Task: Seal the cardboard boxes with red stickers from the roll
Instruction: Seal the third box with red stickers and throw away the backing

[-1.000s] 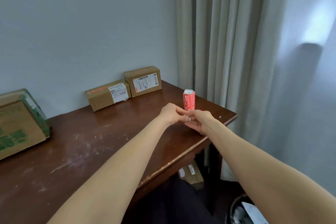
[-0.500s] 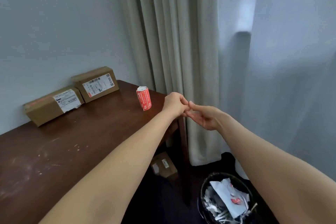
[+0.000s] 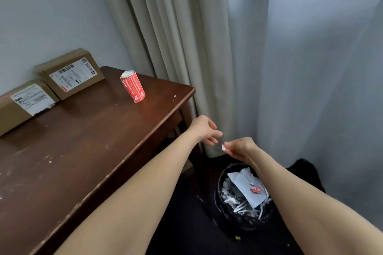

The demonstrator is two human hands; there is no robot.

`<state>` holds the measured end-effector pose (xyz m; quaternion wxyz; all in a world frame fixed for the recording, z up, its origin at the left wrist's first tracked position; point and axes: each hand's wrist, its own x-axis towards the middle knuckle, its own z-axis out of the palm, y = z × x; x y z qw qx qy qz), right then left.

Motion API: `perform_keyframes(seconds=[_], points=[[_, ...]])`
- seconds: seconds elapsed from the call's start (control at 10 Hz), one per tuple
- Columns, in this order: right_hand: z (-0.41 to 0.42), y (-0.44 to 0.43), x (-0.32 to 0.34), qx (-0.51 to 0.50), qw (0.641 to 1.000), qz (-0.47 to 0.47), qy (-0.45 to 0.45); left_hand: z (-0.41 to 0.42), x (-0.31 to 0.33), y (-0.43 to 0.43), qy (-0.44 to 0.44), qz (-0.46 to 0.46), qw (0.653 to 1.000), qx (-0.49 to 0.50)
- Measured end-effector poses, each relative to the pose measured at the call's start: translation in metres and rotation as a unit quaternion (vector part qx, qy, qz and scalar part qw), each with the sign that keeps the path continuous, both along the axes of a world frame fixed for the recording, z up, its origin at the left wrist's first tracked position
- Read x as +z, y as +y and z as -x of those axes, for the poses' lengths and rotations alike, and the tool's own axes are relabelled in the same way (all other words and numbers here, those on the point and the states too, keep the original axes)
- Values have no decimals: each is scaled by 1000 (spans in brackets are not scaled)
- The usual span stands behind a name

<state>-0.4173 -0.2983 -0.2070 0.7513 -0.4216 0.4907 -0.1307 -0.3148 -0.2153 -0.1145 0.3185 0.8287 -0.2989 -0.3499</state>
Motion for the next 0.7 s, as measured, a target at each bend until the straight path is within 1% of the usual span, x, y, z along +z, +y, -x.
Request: perform_keyframes(seconds=[0.1,0.2,0.3,0.4,0.5,0.6,0.7], points=[[15,-7,-39,-130,986,-103,3,4,-21,-3,-18,-12,1000,-4],[34,-10,-69,-140,982,-82,92,9,-37,-5,-30,-41,999,-18],[44,-3,-92,-27,991,-14,132,8,-41,-8,-34,-50,998,-16],[49,1,-110,8,983,52,178,5,-47,-8,-29,-72,997,-26],[49,5,-120,49,975,76,203,5,-54,-6,-34,-90,995,-31],[48,6,-120,71,973,74,206,5,-57,-4,-40,-91,994,-37],[48,9,-101,90,969,84,214,5,-57,-3,-43,-94,994,-38]])
